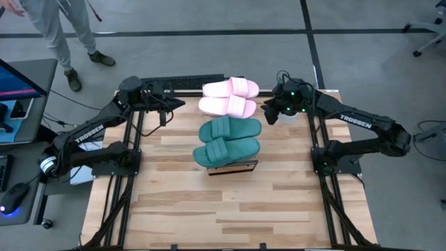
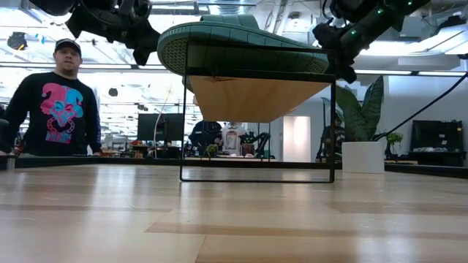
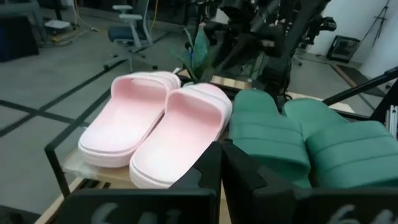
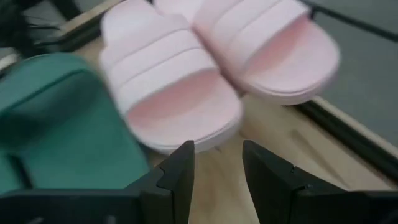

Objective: Pick and place slides into the shelf
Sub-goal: Adjust the slides on the shelf

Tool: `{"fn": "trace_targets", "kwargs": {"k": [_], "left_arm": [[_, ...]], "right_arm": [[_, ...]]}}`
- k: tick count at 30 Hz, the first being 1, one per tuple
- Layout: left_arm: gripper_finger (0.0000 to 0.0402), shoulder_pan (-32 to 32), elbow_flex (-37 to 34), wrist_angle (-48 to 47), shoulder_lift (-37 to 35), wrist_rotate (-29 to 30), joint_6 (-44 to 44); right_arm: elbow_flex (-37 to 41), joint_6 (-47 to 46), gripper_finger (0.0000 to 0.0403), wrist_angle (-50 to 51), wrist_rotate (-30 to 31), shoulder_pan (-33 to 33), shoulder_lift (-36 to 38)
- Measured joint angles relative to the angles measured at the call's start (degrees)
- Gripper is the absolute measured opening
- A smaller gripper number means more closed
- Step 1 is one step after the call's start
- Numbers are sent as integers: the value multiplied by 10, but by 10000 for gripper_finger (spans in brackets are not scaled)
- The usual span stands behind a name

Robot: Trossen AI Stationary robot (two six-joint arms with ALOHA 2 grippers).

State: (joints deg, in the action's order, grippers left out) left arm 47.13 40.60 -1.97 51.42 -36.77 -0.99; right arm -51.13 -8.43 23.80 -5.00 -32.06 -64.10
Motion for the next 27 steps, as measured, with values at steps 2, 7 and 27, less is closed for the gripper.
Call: {"fn": "trace_targets", "kwargs": {"k": [2,7,27], "left_arm": [[0,0,0,-4,1,0,-1],[0,0,0,-4,0,0,-4],[0,0,0,-4,1,0,-5]], "right_arm": [[0,0,129,0,-31,-5,0],[0,23,129,5,-90,-12,0],[0,70,129,-4,-67,2,-46]]}}
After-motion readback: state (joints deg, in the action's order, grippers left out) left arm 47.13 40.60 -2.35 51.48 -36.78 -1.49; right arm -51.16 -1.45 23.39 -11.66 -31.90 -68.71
